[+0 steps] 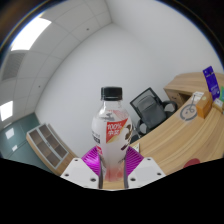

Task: Pour water

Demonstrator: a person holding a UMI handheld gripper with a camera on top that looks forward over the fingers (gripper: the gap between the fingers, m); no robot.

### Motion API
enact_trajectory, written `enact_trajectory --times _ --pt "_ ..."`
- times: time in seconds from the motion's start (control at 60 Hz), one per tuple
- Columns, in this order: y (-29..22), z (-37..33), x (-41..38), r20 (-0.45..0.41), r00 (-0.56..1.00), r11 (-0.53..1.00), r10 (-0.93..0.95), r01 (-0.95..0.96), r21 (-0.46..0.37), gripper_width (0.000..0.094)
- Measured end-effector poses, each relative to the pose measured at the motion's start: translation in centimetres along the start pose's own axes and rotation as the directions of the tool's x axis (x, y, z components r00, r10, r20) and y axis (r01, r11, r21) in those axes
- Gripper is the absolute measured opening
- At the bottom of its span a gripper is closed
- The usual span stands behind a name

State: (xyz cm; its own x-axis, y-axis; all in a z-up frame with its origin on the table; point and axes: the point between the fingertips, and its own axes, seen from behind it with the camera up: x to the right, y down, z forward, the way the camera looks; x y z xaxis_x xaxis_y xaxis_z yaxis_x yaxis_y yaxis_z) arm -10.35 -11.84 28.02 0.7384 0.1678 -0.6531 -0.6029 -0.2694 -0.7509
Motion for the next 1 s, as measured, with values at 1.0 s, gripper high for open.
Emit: enact_trajectory --times 1.0 --pt "7.3 -1.6 25.4 -0.267 0.757 0.801 -0.596 0.535 -0.270 0.0547"
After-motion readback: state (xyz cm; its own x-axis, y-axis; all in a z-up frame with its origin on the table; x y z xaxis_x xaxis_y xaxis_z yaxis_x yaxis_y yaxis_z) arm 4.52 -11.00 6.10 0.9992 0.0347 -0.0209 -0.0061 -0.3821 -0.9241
